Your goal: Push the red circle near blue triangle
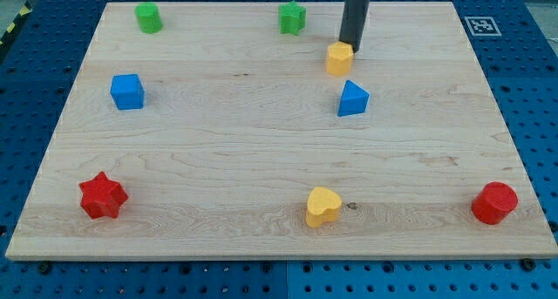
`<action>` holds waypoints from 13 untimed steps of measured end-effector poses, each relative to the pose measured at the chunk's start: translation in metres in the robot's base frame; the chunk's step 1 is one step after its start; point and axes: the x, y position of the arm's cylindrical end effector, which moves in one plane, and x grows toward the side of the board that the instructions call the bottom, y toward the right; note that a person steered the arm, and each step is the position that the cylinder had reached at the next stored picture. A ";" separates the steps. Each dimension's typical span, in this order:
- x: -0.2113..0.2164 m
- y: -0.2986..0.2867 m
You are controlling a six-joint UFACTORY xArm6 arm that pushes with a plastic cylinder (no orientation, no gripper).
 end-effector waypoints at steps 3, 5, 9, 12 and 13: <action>0.101 0.055; 0.186 0.213; 0.282 0.195; 0.265 0.158; 0.265 0.135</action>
